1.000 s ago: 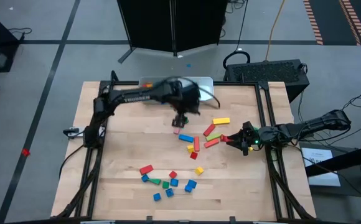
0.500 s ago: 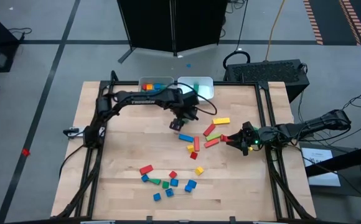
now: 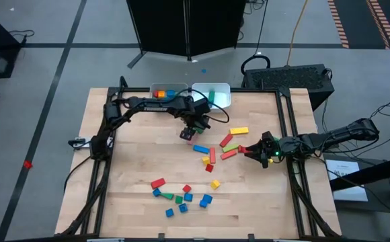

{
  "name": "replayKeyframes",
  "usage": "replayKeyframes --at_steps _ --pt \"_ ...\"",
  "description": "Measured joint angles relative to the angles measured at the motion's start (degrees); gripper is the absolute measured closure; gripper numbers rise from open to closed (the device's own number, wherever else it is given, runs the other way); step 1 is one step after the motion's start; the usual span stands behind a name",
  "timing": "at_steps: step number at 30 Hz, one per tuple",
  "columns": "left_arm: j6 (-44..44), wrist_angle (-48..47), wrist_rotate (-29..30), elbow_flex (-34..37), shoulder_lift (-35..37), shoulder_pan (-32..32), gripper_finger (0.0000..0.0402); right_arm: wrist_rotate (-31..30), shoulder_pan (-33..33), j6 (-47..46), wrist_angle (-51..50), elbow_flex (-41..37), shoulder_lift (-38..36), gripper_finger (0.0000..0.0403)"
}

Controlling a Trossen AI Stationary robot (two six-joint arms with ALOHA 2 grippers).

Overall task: Sort blocks by size
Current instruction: Put the green rectangular block into the white bin

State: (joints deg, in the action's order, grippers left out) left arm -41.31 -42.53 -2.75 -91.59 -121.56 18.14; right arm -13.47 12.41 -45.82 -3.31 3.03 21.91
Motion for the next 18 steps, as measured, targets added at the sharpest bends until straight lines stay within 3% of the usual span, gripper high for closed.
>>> replayKeyframes --at_steps 11,18 --pt "1.2 -0.1 -3.5 -0.3 -2.8 -0.4 0.0200 0.0 0.0 -1.4 0.0 0.0 0.2 0.0209" --pt "8.9 -1.4 -14.3 -0.2 -3.3 -2.4 0.0248 0.0 0.0 -1.9 0.0 0.0 0.2 0.0209"
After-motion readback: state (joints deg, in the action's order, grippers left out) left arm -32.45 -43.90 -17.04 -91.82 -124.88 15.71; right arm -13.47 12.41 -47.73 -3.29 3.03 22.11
